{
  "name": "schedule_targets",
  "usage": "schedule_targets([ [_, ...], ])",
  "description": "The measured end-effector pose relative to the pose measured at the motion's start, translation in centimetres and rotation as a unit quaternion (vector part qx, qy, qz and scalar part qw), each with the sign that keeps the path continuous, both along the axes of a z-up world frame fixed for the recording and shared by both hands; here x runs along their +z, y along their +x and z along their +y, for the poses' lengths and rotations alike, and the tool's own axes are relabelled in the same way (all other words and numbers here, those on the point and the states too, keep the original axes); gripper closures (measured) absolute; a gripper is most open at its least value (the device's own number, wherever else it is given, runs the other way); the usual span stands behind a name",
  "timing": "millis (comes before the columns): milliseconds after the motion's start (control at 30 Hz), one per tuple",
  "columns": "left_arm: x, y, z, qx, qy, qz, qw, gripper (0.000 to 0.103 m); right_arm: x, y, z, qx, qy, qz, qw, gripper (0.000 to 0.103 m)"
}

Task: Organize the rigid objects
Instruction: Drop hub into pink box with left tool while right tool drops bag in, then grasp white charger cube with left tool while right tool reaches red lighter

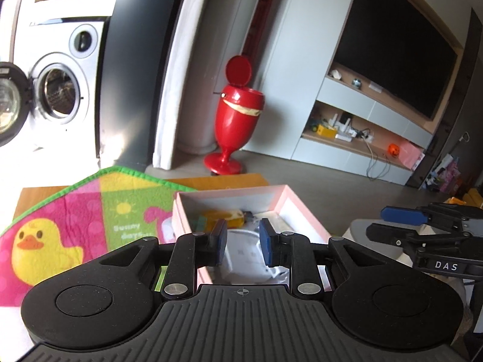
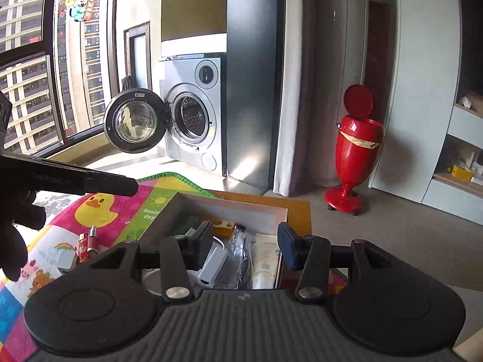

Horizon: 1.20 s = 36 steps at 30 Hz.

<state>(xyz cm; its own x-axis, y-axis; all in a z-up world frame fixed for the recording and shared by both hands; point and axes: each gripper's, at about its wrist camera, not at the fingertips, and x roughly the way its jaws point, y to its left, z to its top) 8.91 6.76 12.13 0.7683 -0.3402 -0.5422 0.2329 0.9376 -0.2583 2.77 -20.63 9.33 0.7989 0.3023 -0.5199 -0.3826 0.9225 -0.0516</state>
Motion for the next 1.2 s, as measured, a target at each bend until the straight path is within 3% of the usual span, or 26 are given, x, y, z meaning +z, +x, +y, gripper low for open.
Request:
schedule_targets([
  [167,-4.4,-3.9,5.3,0.092,0.017,0.023,0.9954,0.077,-3.4,-1.5,2.7,0.039,-0.039,0.033,0.998,0.056],
  [233,-5.6,-5.5,8.1,0.160,0.019,0.031,0.9864,0.077,-3.7,-1.5,4.4,0.063,-0.034,0.044,0.996,0.056],
  [300,-6.8,-6.4,9.8,0.192,0.016,0.049,0.9800,0.077,-4.0,-1.4,6.4,0.083,-0.029,0.050,0.995,0.056],
  [533,-9.0,-8.4,11.0,0.186,0.011,0.070,0.9799,0.076,-4.8,-0.9,15.0,0.148,-0.007,0.075,0.986,0.056],
  [633,-9.2,-9.4,11.4,0.195,0.011,0.059,0.9790,0.073,-5.2,0.0,18.1,0.171,0.019,0.107,0.979,0.056],
  [733,-9.3,-10.5,11.5,0.198,0.016,0.053,0.9787,0.072,-6.0,1.9,21.5,0.186,0.044,0.152,0.970,0.048],
  [833,-9.7,-11.4,11.7,0.194,0.018,0.067,0.9785,0.072,-7.1,4.4,24.7,0.176,0.051,0.183,0.966,0.047],
  [1100,-9.8,-12.4,11.7,0.180,0.022,0.082,0.9800,0.073,-10.6,7.9,31.5,0.156,-0.016,0.186,0.970,0.045],
  [1200,-9.9,-12.6,11.7,0.173,0.018,0.084,0.9812,0.072,-10.5,6.4,30.7,0.173,-0.038,0.165,0.970,0.057],
])
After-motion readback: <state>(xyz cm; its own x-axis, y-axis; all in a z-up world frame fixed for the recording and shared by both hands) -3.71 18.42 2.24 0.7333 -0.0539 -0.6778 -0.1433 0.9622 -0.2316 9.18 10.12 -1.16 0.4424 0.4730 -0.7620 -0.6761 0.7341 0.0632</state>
